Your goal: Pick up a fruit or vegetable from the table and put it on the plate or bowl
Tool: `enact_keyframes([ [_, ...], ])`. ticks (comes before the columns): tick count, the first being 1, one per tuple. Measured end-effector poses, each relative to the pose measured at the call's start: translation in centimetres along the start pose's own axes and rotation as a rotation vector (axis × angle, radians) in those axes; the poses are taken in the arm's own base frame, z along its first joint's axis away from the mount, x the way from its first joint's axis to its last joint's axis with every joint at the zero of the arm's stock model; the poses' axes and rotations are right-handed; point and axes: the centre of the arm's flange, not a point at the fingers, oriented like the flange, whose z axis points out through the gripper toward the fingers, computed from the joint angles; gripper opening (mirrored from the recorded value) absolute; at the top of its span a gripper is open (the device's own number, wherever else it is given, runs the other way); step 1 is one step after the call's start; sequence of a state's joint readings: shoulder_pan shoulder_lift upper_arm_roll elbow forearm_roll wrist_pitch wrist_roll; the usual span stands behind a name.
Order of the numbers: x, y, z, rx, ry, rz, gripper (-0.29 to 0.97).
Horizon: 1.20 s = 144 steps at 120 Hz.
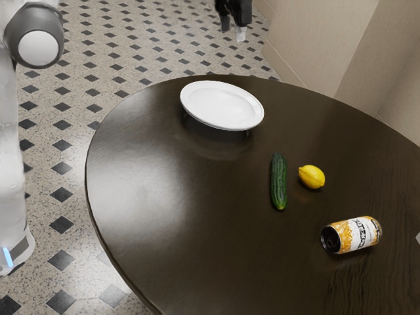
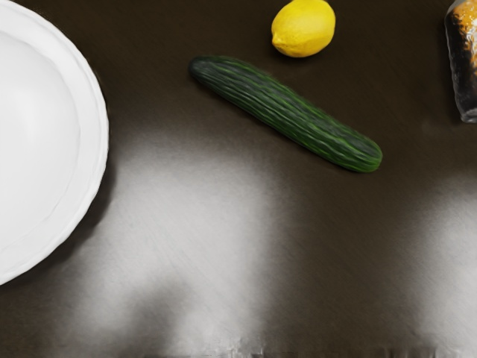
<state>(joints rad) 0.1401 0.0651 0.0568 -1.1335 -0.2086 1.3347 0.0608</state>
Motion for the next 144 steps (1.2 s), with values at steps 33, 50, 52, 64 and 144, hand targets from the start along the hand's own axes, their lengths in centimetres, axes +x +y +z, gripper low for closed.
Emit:
enact_keyframes([
  [33,0.7,15.8,5.8,0.178,-0.083,0.305,0.66],
  [50,3.4,17.2,9.3,0.299,-0.038,0.332,0.66],
  [52,4.0,16.9,9.9,0.310,-0.032,0.330,0.66],
  [64,7.7,16.4,15.1,0.336,-0.002,0.337,0.66],
  [144,12.9,11.2,32.8,0.195,0.140,0.288,0.65],
])
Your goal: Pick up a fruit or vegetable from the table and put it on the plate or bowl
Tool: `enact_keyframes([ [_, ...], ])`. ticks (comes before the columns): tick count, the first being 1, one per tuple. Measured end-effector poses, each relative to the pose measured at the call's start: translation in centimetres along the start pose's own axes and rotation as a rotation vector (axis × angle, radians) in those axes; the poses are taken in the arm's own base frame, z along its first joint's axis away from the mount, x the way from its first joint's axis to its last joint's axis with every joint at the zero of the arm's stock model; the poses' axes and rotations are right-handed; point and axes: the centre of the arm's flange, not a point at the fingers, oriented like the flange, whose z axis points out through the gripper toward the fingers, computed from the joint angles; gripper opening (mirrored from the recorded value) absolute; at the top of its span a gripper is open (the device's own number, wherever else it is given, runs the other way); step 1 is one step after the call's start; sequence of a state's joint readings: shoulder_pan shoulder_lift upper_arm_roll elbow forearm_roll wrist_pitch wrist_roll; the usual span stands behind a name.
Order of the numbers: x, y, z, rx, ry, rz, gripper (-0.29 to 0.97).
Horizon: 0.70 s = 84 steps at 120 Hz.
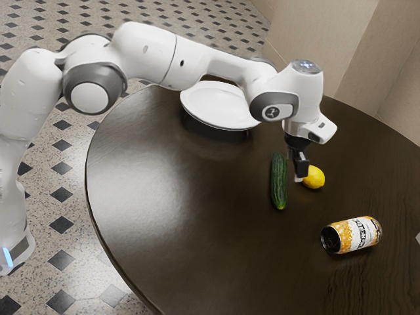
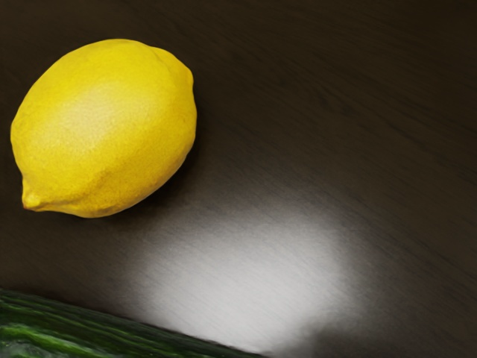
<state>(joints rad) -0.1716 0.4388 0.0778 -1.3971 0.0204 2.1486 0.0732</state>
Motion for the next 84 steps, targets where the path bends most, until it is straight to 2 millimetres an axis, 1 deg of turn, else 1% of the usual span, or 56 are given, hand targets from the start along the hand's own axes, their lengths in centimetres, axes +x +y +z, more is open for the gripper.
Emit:
enact_keyframes([
  [12,0.3,-1.4,1.8,0.008,0.037,-0.024,0.65],
  [24,1.0,-1.6,2.0,0.011,0.089,-0.031,0.64],
  [37,1.4,-1.7,3.4,0.004,0.127,-0.042,0.65],
  [50,2.1,-2.0,3.2,0.005,0.181,-0.050,0.65],
  [65,2.1,-2.8,4.8,0.005,0.193,-0.067,0.65],
  [84,2.2,-4.1,6.2,0.017,0.198,-0.084,0.65],
])
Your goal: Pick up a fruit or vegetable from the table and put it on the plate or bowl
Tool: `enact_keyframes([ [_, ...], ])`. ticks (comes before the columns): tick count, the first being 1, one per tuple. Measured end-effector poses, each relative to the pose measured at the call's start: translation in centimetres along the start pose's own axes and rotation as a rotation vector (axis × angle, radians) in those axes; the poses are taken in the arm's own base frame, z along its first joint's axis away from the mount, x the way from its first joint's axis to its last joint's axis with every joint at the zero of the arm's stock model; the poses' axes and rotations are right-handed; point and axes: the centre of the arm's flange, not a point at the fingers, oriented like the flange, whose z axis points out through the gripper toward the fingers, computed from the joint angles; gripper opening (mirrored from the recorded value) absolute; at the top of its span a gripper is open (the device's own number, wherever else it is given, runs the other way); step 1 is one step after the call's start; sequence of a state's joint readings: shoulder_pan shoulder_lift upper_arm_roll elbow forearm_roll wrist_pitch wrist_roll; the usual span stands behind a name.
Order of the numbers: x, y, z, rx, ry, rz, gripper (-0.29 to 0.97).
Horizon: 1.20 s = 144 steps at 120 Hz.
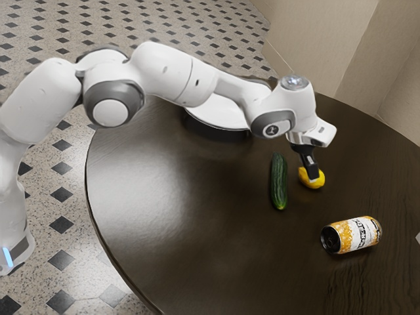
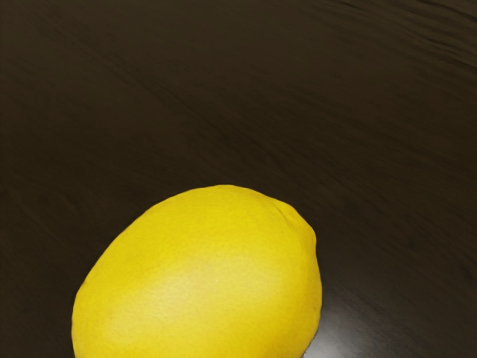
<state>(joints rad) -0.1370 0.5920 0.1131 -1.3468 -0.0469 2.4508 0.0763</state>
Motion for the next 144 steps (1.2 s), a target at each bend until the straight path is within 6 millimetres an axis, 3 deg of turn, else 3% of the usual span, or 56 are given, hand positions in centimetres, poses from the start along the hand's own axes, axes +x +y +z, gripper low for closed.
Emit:
enact_keyframes([
  [20,1.0,-0.2,0.9,0.009,0.027,0.001,0.65],
  [54,0.6,-0.1,2.9,0.011,0.019,0.002,0.65],
  [92,1.4,-0.3,3.2,0.019,0.049,0.004,0.64],
  [104,1.4,-0.3,3.5,0.023,0.050,0.005,0.53],
  [144,1.0,-0.6,3.7,0.038,-0.021,0.007,0.47],
])
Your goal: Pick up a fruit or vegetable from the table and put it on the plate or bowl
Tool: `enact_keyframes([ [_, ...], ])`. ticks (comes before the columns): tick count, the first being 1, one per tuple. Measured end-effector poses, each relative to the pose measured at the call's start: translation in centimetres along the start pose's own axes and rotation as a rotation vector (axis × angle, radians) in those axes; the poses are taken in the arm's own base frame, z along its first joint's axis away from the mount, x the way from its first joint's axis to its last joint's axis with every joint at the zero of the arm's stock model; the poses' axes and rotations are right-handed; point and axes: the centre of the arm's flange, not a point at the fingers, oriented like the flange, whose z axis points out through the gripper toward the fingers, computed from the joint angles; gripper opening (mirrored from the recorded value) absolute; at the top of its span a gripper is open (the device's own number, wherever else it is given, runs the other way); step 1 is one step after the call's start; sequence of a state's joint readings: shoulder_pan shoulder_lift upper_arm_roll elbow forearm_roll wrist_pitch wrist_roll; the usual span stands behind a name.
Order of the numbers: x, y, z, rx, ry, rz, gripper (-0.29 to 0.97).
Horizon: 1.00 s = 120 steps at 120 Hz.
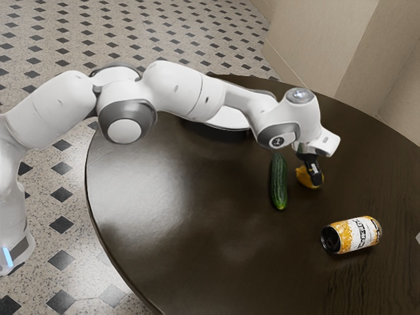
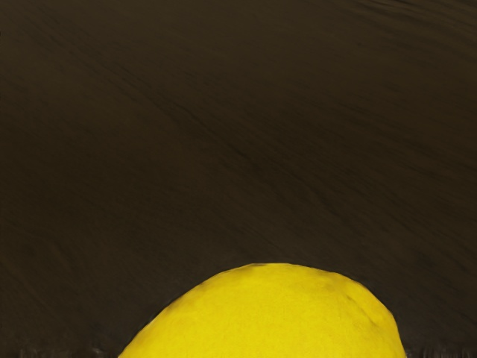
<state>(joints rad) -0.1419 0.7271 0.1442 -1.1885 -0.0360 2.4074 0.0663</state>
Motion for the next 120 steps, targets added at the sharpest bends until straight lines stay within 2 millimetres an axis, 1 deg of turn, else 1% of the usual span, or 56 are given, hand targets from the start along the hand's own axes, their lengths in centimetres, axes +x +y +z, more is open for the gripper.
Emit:
enact_keyframes([
  [16,-0.1,-0.4,-0.7,0.012,-0.079,0.017,0.42],
  [26,0.2,-0.7,-1.8,0.036,-0.122,0.042,0.41],
  [37,0.3,-1.7,-3.0,0.075,-0.173,0.062,0.41],
  [48,0.9,-3.9,-6.1,0.126,-0.193,0.059,0.40],
  [62,1.1,-5.5,-9.7,0.161,-0.220,0.055,0.41],
  [68,1.0,-7.2,-11.0,0.187,-0.232,0.039,0.41],
  [74,0.5,-9.5,-11.8,0.214,-0.250,0.014,0.42],
  [82,-0.2,-12.2,-12.1,0.231,-0.274,-0.018,0.41],
  [93,-1.4,-15.7,-11.8,0.233,-0.306,-0.063,0.41],
  [98,-2.2,-18.1,-11.8,0.230,-0.316,-0.094,0.40],
  [107,-3.4,-22.0,-12.8,0.237,-0.323,-0.146,0.41],
  [113,-4.0,-23.5,-13.0,0.241,-0.330,-0.166,0.41],
  [120,-4.4,-24.4,-13.0,0.244,-0.338,-0.177,0.41],
])
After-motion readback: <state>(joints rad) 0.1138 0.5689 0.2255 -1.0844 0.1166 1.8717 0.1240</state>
